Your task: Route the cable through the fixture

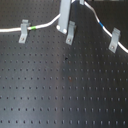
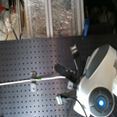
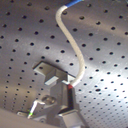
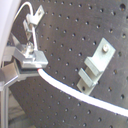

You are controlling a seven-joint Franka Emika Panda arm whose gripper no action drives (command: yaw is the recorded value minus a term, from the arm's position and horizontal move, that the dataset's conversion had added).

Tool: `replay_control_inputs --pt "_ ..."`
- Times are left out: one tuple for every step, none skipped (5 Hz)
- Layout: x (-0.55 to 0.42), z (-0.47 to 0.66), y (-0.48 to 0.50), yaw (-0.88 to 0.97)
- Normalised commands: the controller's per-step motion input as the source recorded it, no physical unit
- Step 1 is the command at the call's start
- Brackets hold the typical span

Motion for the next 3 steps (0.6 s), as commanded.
replay_control_inputs --pt "-0.213 0.17 0.297 0.12" --pt "-0.253 0.27 0.304 -0.3" --pt "-0.199 0.3 0.281 -0.44"
